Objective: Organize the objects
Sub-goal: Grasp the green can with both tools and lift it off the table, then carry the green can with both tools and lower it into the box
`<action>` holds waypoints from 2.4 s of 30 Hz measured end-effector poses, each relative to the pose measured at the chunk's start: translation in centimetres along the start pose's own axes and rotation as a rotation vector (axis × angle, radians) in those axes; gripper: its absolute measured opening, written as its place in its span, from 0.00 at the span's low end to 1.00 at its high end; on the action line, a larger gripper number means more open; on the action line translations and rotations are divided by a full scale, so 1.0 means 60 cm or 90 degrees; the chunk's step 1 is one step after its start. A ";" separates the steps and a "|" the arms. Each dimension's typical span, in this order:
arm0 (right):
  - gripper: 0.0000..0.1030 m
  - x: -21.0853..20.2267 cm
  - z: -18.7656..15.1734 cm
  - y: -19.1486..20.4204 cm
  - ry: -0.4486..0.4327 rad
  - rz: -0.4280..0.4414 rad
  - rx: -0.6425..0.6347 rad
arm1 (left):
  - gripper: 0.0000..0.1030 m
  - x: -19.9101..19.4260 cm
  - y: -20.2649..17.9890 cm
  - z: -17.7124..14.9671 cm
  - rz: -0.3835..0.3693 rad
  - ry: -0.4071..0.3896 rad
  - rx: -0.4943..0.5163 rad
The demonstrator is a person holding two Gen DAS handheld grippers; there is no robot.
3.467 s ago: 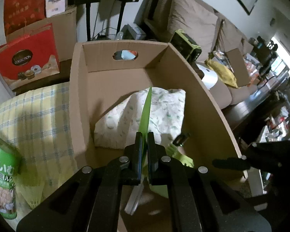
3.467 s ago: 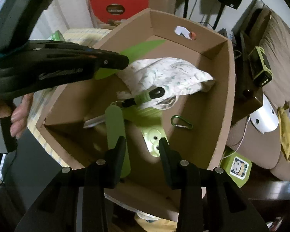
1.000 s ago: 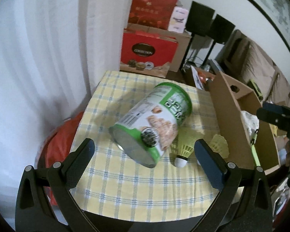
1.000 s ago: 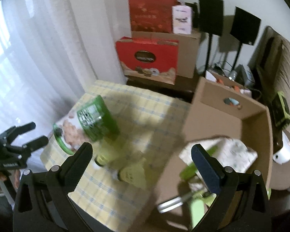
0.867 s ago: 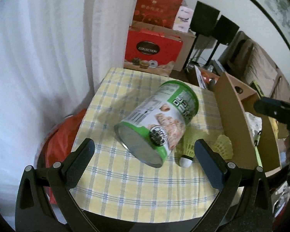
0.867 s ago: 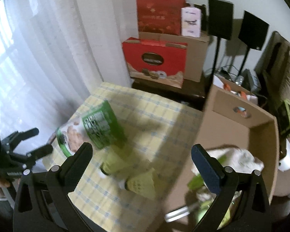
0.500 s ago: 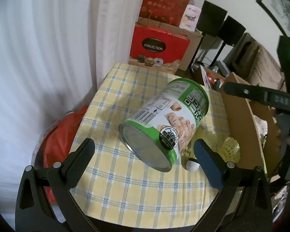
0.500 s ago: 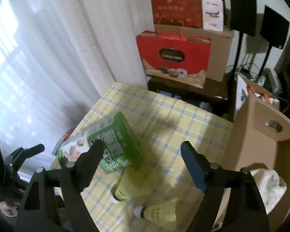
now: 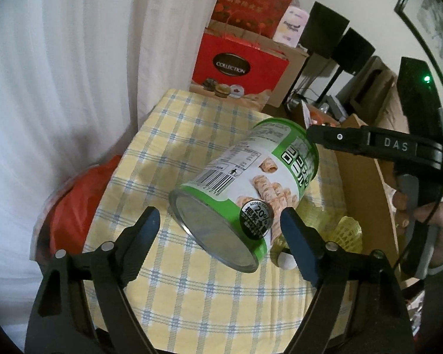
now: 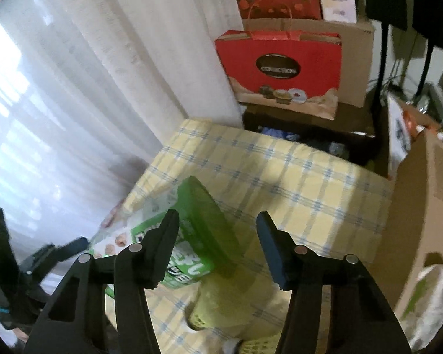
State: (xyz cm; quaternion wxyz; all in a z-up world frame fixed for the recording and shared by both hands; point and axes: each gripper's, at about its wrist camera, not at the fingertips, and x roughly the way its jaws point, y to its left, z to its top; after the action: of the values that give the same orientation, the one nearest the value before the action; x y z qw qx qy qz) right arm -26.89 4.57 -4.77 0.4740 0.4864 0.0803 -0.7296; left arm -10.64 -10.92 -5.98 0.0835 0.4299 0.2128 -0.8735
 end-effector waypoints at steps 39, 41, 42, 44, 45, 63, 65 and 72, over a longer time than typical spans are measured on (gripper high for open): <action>0.48 -0.202 0.008 -0.024 -0.096 -0.048 0.015 | 0.43 -0.065 -0.175 0.117 -0.095 -0.055 0.059; 0.48 -0.233 0.004 -0.047 -0.112 -0.063 0.034 | 0.44 -0.064 -0.207 0.126 -0.106 -0.055 0.072; 0.48 -0.247 0.002 -0.057 -0.119 -0.070 0.040 | 0.44 -0.061 -0.228 0.131 -0.113 -0.053 0.082; 0.48 -0.274 -0.002 -0.083 -0.130 -0.084 0.058 | 0.44 -0.056 -0.260 0.138 -0.123 -0.050 0.096; 0.48 -0.286 -0.004 -0.095 -0.133 -0.090 0.066 | 0.44 -0.051 -0.282 0.143 -0.132 -0.048 0.104; 0.48 -0.388 -0.062 -0.318 -0.164 -0.173 0.203 | 0.45 0.080 -0.514 0.149 -0.201 0.011 0.191; 0.48 -0.390 -0.068 -0.334 -0.164 -0.174 0.213 | 0.45 0.095 -0.526 0.151 -0.206 0.020 0.194; 0.48 -0.379 -0.081 -0.380 -0.166 -0.178 0.243 | 0.45 0.141 -0.553 0.153 -0.212 0.034 0.201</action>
State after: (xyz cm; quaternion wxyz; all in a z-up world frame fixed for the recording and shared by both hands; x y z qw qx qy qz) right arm -39.60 33.61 2.76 0.2750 0.4532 -0.0540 -0.8462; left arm -33.35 15.02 2.30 -0.1359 0.4193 0.1437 -0.8860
